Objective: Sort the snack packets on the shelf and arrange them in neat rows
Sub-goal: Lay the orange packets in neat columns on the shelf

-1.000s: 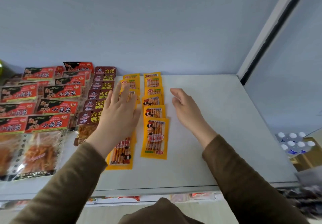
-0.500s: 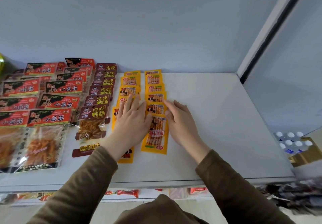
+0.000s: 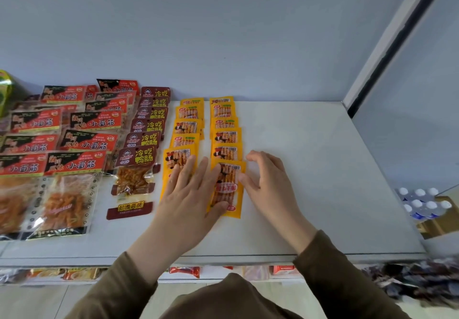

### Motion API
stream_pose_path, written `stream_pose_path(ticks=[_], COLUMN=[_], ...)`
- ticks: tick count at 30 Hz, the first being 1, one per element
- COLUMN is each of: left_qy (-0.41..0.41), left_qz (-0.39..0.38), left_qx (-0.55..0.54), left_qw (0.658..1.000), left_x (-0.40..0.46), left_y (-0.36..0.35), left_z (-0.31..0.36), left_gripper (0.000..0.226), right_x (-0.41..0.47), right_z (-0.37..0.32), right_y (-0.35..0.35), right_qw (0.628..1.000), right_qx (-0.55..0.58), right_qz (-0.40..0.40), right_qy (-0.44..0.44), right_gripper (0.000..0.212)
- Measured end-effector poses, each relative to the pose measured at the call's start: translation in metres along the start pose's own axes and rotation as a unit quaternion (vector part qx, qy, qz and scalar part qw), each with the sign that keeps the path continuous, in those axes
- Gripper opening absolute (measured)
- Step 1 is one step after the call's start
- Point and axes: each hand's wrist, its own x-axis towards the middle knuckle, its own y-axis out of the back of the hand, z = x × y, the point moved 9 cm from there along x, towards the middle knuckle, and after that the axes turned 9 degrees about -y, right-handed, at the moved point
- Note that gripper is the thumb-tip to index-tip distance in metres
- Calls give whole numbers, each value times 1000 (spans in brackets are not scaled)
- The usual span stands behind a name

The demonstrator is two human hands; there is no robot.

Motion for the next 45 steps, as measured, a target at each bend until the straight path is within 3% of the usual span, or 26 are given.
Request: stream_pose_path(ticks=[8, 12, 17, 20, 24, 28, 33, 38, 45], left_qy=[25, 25, 79, 129, 84, 65, 55, 60, 25], left_qz=[20, 26, 118, 109, 66, 68, 50, 103, 76], left_qx=[21, 11, -43, -49, -29, -15, -17, -65, -19], left_qw=[999, 999, 989, 984, 994, 995, 997, 991, 997], left_x=[-5, -7, -7, -2, 6, 10, 14, -4, -35], left_y=[-4, -2, 24, 24, 8, 8, 6, 18, 7], left_z=[10, 12, -47, -82, -75, -76, -77, -80, -71], left_gripper=[90, 91, 77, 79, 83, 78, 69, 68, 79], right_x=[0, 0, 7, 20, 31, 35, 37, 28, 1], right_z=[-11, -12, -19, -44, -56, -46, -43, -46, -41], right_y=[3, 2, 7, 6, -26, -46, -50, -37, -46], right_qw=[999, 999, 999, 999, 993, 990, 990, 996, 983], right_qx=[-1, -12, 33, 2, -96, -108, -106, -63, -157], right_qz=[21, 9, -8, 11, -40, -73, -74, -37, -53], right_qy=[36, 33, 14, 47, 63, 48, 50, 60, 74], right_gripper=[34, 40, 50, 49, 57, 58, 56, 53, 57])
